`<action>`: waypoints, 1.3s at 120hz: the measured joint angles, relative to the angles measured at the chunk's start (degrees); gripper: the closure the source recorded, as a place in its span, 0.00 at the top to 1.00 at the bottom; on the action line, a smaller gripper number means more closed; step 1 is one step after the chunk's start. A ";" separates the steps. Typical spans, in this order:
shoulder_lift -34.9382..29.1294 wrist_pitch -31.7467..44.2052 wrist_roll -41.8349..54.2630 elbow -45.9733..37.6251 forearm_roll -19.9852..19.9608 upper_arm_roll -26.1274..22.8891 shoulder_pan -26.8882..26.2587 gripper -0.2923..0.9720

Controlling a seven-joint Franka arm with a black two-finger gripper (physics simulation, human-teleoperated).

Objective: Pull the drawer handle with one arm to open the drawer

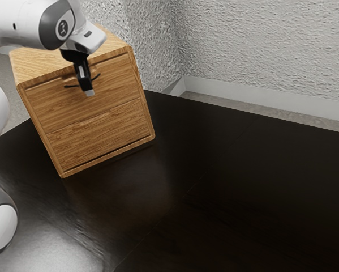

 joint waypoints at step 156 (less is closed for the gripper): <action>-25.12 11.49 -4.38 -36.44 0.48 11.87 -21.14 0.40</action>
